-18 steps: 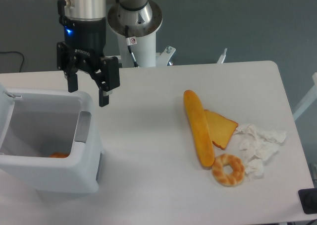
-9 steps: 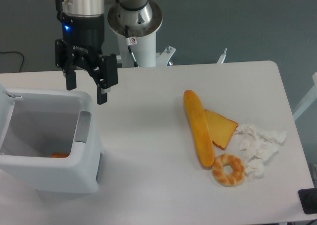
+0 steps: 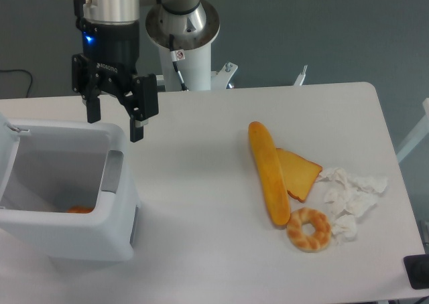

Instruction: Close the trash can

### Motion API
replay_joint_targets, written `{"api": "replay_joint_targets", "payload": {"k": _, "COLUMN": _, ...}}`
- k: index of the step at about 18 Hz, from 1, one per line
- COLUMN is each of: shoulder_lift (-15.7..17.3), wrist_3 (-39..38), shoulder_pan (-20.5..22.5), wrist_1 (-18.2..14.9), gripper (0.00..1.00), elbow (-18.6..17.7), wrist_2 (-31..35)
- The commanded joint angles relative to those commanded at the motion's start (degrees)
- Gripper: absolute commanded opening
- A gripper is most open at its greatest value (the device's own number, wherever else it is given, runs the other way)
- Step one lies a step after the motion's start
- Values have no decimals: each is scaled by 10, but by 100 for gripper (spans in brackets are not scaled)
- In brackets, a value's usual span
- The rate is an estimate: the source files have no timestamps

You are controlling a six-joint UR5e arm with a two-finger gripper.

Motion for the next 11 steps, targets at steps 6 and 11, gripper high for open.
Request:
{"api": "replay_joint_targets", "payload": {"k": 6, "shoulder_lift": 4, "wrist_3": -147, "shoulder_pan": -12, "wrist_1": 0, "gripper": 100, "elbow": 9, "wrist_2": -28}}
{"api": "replay_joint_targets", "payload": {"k": 11, "shoulder_lift": 10, "wrist_3": -201, "shoulder_pan": -18, "wrist_1": 0, "gripper": 100, "elbow": 23, "wrist_2": -96}}
